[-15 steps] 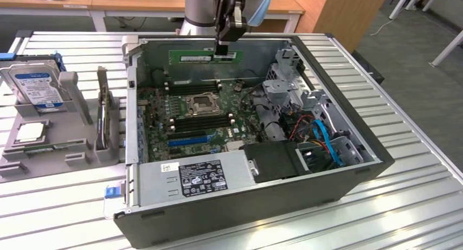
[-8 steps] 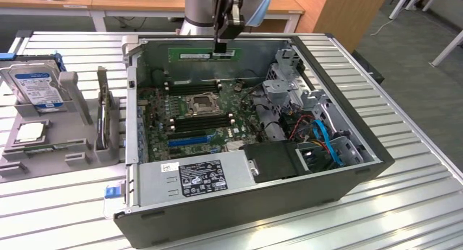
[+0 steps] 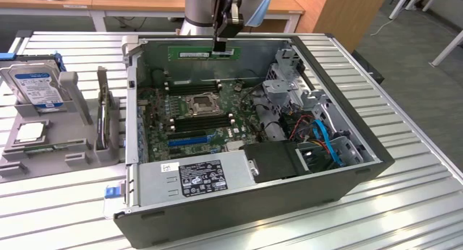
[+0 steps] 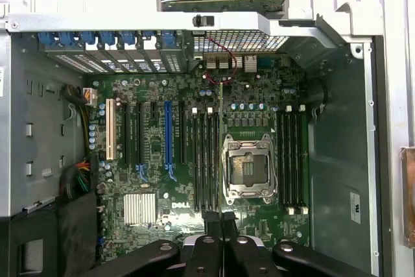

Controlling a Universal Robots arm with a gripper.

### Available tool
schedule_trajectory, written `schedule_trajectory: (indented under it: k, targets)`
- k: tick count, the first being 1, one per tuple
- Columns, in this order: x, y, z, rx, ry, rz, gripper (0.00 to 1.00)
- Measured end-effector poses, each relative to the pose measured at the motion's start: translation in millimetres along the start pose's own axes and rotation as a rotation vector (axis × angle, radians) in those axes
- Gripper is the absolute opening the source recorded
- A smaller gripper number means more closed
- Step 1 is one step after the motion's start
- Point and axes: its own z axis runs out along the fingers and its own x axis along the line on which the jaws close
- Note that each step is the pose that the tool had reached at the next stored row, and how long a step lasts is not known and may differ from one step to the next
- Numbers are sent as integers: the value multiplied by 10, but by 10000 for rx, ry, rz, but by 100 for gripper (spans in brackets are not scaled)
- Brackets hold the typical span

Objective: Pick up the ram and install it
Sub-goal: 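Pick up the ram and move it above insertion slot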

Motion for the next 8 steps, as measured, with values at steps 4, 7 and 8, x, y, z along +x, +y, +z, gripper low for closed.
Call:
schedule_trajectory:
  k: [4, 7, 8]
  targets:
    - [-1, 0, 5, 2, -4, 1, 11]
    - [1, -2, 41, 1, -2, 1, 11]
    - [1, -2, 57, 1, -2, 1, 11]
